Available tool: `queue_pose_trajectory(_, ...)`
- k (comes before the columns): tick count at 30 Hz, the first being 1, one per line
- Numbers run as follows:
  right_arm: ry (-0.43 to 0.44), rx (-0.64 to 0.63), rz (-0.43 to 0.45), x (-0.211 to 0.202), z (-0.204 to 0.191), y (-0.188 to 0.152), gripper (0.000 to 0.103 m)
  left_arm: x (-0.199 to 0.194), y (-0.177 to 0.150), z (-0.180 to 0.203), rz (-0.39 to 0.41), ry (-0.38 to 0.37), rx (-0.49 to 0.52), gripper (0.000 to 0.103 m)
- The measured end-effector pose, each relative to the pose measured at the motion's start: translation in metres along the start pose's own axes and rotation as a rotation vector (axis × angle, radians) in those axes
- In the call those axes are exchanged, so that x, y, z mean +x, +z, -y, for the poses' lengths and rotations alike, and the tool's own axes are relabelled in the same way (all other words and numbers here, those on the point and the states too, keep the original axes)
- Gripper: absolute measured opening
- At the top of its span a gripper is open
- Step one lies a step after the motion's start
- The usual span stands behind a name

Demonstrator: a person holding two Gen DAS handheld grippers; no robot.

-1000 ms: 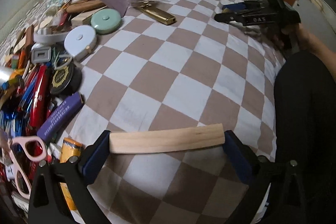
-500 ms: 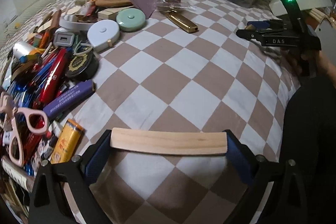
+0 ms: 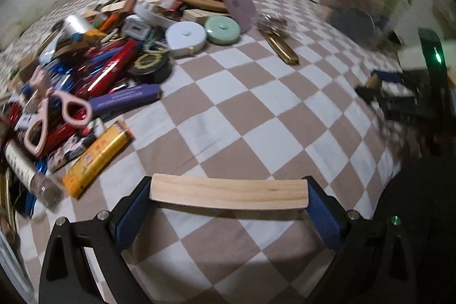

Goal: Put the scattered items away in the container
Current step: 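Lift the wooden stick and gold tube and carry both over the white box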

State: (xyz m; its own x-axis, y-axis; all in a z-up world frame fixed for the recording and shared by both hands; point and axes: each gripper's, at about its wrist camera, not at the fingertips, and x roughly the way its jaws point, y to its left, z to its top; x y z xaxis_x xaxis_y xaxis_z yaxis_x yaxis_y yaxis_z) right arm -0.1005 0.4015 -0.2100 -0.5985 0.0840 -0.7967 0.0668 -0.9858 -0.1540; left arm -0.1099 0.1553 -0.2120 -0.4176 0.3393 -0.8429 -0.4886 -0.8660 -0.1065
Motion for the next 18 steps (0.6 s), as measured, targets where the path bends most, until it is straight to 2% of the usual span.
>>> queue_pose_trajectory(6, -0.047, -0.155, 0.005, -0.017, -0.03, 0.003, 0.074, -0.021, -0.003, -0.011, 0.039, 0.025, -0.091, 0.1)
queue_pose_trajectory(10, -0.037, -0.208, 0.017, -0.036, -0.044, 0.01, 0.074, -0.037, -0.01, -0.022, 0.07, 0.03, -0.175, 0.1)
queue_pose_trajectory(14, 0.006, -0.213, 0.025, -0.061, -0.059, 0.02, 0.074, -0.057, -0.016, -0.034, 0.104, 0.042, -0.243, 0.1)
queue_pose_trajectory(18, 0.105, -0.149, 0.05, -0.087, -0.073, 0.037, 0.074, -0.083, -0.017, -0.045, 0.162, 0.079, -0.277, 0.1)
